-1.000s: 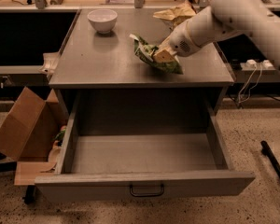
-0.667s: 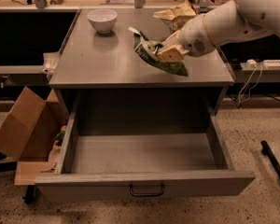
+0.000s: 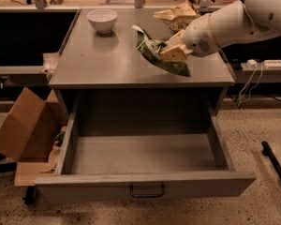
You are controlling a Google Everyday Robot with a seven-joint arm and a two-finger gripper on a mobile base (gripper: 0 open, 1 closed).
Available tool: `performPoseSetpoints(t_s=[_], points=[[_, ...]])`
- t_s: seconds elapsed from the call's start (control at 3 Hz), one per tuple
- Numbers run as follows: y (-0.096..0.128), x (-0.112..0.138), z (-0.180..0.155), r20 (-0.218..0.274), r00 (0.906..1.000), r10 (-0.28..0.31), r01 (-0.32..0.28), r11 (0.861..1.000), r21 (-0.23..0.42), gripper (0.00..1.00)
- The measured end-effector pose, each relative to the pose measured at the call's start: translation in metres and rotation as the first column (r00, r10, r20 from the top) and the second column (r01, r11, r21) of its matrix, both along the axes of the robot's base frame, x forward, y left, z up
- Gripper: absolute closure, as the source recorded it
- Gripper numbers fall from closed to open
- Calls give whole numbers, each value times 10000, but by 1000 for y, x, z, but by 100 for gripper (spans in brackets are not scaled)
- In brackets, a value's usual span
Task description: Place green jalapeno chip bag into top drawer
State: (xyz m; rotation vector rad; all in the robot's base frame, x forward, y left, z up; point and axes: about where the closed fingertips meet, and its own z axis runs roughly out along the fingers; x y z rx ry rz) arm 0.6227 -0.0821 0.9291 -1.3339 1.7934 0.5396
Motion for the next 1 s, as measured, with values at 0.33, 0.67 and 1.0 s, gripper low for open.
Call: performPoseSetpoints(t_s=[0.33, 0.67, 1.0], points=[[3, -20, -20, -234, 9988, 420, -434, 9972, -615, 100], [3, -66, -46, -688, 9937, 882, -977, 9839, -1494, 100], [-3, -103, -83, -1416, 9846, 1028, -1358, 9592, -2478, 100]])
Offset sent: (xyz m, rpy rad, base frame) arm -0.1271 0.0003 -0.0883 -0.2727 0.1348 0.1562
